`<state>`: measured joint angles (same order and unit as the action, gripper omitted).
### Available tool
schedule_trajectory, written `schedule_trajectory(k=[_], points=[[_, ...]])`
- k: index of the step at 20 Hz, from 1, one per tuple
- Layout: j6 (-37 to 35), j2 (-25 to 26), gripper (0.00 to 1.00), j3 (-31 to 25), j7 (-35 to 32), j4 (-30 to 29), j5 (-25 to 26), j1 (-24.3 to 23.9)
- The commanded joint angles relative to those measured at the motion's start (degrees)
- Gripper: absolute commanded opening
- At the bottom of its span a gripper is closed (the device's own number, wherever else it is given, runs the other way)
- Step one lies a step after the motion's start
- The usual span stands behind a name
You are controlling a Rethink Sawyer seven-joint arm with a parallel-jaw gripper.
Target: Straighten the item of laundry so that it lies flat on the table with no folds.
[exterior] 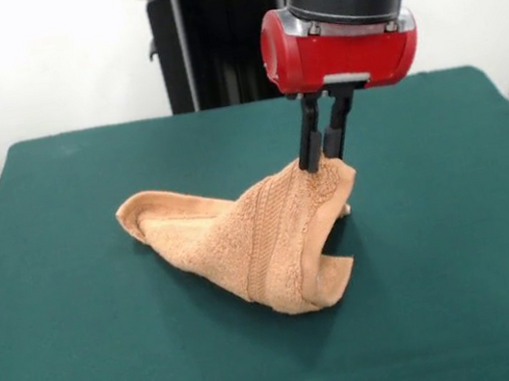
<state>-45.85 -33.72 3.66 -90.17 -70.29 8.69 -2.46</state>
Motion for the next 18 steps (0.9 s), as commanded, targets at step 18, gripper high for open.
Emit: schedule_trajectory(k=[18], points=[[0.88, -8.68, 0.00, -0.69, -8.43, -16.57, 0.69, 5.44]])
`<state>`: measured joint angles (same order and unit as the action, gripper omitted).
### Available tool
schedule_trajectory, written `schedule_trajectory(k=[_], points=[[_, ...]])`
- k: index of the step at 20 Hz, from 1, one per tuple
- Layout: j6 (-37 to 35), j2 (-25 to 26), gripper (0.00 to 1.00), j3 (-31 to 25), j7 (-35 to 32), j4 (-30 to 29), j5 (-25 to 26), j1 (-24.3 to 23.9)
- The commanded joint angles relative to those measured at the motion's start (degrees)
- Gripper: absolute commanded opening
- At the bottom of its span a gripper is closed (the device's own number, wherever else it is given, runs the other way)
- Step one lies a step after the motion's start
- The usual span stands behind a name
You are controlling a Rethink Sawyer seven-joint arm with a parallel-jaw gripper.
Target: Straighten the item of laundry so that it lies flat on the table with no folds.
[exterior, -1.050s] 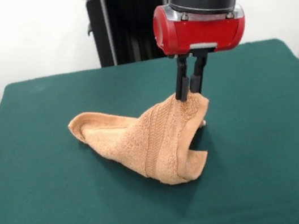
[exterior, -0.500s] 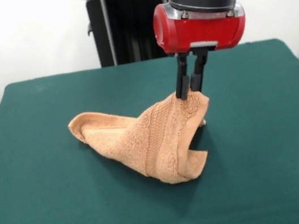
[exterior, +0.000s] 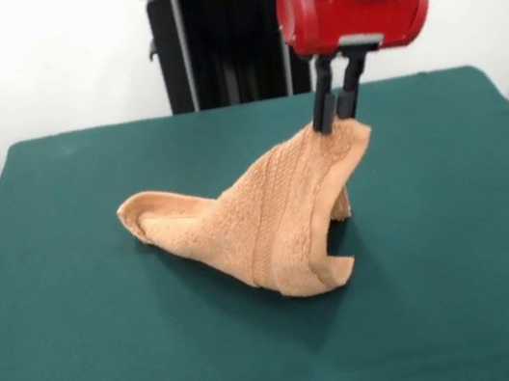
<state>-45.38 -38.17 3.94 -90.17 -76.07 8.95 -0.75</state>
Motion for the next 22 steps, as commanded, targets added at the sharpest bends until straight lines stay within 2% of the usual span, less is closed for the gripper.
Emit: schedule_trajectory(k=[1, 7, 13, 22], points=[[-0.50, -4.10, 0.00, -1.12, -7.99, -10.37, 0.58, 4.06], [0.03, -0.69, 0.00, -3.85, -6.21, -7.72, 0.20, 4.03], [0.44, 1.06, 0.00, -3.99, -6.63, -6.00, 0.51, 4.93], [2.46, 1.28, 0.00, -4.70, -7.09, -7.29, 0.05, 4.89]])
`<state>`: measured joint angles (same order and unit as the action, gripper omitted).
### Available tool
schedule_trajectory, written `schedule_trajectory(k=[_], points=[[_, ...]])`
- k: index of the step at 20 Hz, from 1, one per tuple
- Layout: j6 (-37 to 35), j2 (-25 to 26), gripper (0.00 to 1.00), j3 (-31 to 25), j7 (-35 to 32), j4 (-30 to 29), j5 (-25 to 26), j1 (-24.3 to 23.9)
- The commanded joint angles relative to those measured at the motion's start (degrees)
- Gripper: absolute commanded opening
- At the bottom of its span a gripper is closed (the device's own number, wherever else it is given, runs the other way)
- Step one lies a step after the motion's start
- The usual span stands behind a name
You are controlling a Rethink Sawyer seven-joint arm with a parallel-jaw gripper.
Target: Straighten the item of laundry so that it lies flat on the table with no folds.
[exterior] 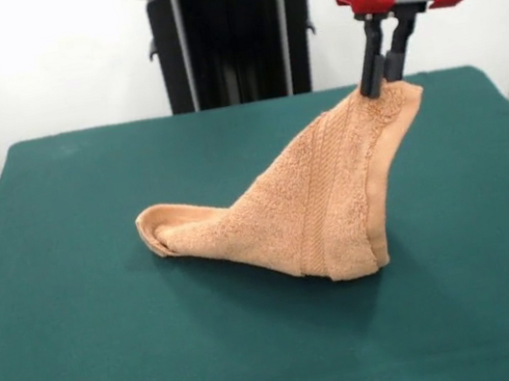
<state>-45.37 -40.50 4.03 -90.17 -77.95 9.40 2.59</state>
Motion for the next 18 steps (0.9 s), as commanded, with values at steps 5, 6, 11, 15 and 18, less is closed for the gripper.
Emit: schedule_trajectory(k=[5, 6, 11, 15, 18], points=[[1.67, 4.50, 0.00, -3.58, -9.47, -3.76, 0.11, 3.65], [1.61, 4.75, 0.00, -3.33, -9.91, -3.47, 0.30, 4.14], [2.51, 6.16, 0.00, -2.20, -12.50, -2.99, 0.59, 6.24], [3.25, 7.27, 0.00, -1.89, -13.79, -2.73, -0.27, 6.92], [3.38, 7.95, 0.00, -1.63, -14.59, -2.17, -0.94, 7.57]])
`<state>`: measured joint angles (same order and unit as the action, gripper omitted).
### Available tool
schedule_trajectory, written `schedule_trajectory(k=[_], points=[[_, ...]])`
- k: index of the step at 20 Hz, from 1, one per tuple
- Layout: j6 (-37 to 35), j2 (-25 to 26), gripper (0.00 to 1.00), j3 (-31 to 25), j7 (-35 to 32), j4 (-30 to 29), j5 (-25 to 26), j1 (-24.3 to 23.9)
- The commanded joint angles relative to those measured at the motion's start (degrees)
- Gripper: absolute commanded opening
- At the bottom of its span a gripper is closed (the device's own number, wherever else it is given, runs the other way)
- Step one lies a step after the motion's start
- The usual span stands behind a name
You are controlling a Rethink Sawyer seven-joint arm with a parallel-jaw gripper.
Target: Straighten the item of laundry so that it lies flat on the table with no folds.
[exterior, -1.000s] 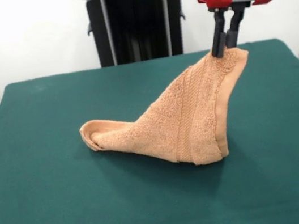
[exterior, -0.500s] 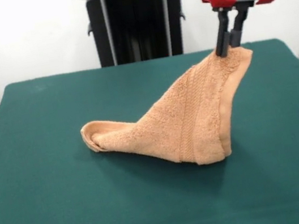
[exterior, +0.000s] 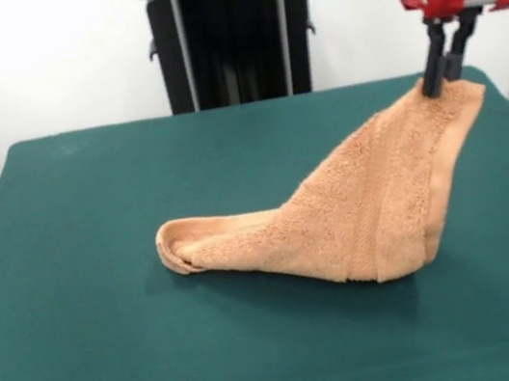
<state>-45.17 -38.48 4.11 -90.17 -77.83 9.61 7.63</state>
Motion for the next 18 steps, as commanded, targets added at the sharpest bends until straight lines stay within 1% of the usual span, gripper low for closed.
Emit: schedule_trajectory(k=[1, 14, 18], points=[[3.05, 6.11, 0.00, -1.53, -14.74, -1.97, -1.25, 2.77], [3.51, 5.29, 0.00, -1.69, -13.10, -3.20, -2.36, 1.83], [6.16, 5.88, 0.00, -1.39, -13.71, -3.78, -1.96, 1.89]])
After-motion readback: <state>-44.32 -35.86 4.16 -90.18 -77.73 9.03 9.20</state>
